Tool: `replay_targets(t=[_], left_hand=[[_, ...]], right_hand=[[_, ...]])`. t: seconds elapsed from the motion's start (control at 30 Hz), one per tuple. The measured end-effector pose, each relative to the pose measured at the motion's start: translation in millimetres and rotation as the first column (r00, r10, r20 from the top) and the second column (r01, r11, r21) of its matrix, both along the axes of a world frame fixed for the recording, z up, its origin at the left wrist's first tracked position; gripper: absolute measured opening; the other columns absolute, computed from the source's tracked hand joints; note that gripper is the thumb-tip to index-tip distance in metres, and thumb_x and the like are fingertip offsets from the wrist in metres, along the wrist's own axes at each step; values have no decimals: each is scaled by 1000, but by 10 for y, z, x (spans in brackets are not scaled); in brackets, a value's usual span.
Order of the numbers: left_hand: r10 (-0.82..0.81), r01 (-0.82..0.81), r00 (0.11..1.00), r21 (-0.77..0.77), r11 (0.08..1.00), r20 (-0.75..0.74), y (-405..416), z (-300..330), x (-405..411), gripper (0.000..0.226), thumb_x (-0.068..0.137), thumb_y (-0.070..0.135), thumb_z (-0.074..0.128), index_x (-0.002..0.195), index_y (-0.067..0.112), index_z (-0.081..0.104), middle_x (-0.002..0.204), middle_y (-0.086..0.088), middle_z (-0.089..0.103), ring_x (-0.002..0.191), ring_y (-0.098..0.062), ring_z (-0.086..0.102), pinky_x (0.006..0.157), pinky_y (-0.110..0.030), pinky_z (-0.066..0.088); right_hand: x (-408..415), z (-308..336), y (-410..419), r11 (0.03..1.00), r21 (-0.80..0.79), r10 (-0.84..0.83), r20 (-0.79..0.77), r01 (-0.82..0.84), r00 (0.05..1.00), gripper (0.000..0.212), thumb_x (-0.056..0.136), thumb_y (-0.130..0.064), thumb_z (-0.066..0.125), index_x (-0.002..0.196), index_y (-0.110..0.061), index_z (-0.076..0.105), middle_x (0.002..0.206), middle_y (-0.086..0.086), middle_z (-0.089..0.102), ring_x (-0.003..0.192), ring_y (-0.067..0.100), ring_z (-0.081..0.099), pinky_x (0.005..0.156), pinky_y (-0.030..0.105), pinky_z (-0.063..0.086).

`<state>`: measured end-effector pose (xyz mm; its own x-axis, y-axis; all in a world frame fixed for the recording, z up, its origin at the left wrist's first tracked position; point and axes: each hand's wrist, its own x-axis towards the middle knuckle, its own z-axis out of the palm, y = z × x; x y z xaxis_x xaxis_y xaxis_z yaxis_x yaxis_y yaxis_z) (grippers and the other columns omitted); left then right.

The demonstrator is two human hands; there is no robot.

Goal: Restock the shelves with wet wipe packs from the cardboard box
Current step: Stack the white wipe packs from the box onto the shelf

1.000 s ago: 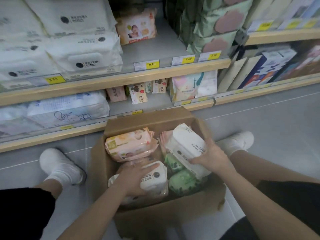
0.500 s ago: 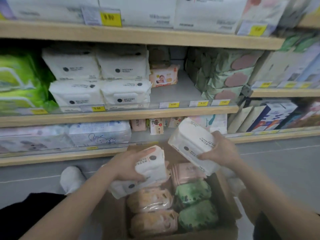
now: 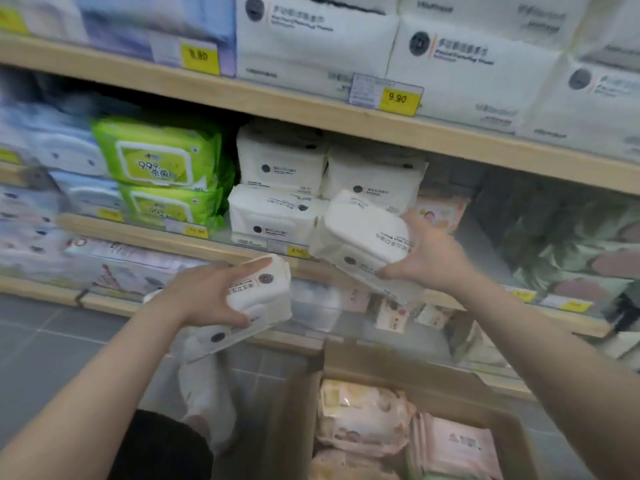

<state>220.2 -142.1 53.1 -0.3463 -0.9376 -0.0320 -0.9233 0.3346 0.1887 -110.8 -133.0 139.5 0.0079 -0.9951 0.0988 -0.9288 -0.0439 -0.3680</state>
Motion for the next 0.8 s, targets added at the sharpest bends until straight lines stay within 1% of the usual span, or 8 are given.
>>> replay_targets(t=[0.1,0.23,0.33,0.4,0.47,0.57,0.7,0.8], left_hand=[[47,-47,998,-1,999,-48,-80,16,239,101,59,63,67,129,72,-6,109,7,52,109,-19,53,81,-33,44],[85,-83,988,22,996,-132,-175,-24,426,103,51,68,62,129,72,-4,116,6,55,113,-19,50,81,-32,44],[89,-89,981,10,996,-173,-214,-27,489,101,48,69,58,129,73,-3,113,6,55,110,-19,51,81,-33,45],[96,-98,976,3,995,-194,-223,-37,523,101,52,67,63,129,73,-2,113,6,55,110,-18,51,82,-33,44],[105,-106,969,8,994,-223,-226,-34,549,102,55,64,67,130,73,-1,113,6,56,110,-18,51,81,-33,43],[110,-110,970,14,994,-217,-214,-35,546,103,57,60,70,130,72,-2,116,7,53,113,-17,49,83,-33,43],[116,-112,974,29,993,-192,-180,-66,545,102,54,63,66,125,75,-5,128,11,51,119,-14,46,89,-36,45],[121,-115,978,46,992,-171,-178,-59,526,102,56,61,69,124,76,-6,127,9,51,118,-15,47,87,-35,45]], right_hand=[[481,134,-450,992,-53,115,-51,-118,992,83,56,-42,84,126,-25,43,110,1,60,99,25,56,74,32,42],[1042,221,-1094,963,-105,240,-94,-250,966,93,54,-45,84,136,-29,41,126,0,59,114,26,53,92,35,41],[1337,183,-1478,929,-91,339,-187,-359,922,90,66,-45,78,143,-36,32,142,0,46,130,24,43,107,45,33],[1447,107,-1638,932,-90,315,-278,-351,907,74,81,-39,66,144,-40,28,146,3,41,133,27,37,111,49,27],[1489,53,-1684,936,-118,281,-317,-331,906,65,87,-32,57,144,-40,27,146,5,39,132,28,37,112,49,25],[1473,-18,-1640,906,-207,259,-420,-370,870,62,89,-28,54,145,-33,28,149,2,34,135,24,32,114,50,13],[1450,-174,-1585,822,-346,264,-473,-453,841,60,89,-20,55,144,-23,32,145,5,39,133,26,35,112,51,17],[1429,-222,-1568,790,-379,269,-491,-481,829,60,87,-15,56,143,-20,35,143,7,41,130,27,37,112,51,17]])
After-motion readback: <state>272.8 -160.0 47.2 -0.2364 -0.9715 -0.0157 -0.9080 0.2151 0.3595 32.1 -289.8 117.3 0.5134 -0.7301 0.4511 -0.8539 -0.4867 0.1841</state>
